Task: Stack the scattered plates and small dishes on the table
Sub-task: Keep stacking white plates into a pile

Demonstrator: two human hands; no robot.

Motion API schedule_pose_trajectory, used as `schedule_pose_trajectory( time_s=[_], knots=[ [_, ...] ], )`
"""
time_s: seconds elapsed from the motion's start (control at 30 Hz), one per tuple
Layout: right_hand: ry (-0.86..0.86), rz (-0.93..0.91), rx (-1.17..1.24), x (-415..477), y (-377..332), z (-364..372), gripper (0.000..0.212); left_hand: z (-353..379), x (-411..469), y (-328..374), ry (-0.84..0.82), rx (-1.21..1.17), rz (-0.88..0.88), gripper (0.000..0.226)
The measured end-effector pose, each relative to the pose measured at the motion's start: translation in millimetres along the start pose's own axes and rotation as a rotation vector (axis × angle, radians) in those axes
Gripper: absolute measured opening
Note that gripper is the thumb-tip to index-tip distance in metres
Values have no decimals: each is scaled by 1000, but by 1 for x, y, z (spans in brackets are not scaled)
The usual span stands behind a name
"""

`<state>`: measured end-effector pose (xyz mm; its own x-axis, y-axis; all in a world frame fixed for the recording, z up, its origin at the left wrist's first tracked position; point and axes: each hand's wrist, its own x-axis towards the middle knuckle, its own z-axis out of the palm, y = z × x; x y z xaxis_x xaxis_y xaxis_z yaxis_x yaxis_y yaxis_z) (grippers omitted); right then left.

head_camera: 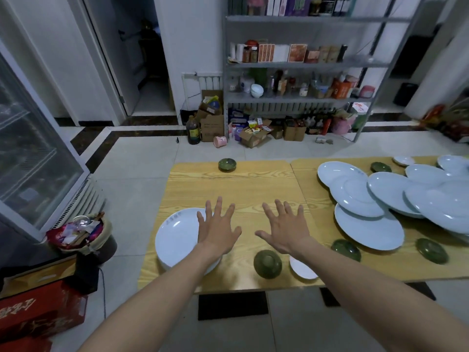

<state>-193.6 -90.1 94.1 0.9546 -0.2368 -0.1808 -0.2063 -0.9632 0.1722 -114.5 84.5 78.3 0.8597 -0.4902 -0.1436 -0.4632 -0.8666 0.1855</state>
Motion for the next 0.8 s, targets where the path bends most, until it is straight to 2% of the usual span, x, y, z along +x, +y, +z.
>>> schedule_pose_trajectory(
  time_s=[0.43,0.8],
  knots=[
    [45,200,119,-38,191,26,83,7,42,200,37,14,127,71],
    [10,315,167,-21,304,45,79,30,113,318,-2,7,291,69]
  ],
)
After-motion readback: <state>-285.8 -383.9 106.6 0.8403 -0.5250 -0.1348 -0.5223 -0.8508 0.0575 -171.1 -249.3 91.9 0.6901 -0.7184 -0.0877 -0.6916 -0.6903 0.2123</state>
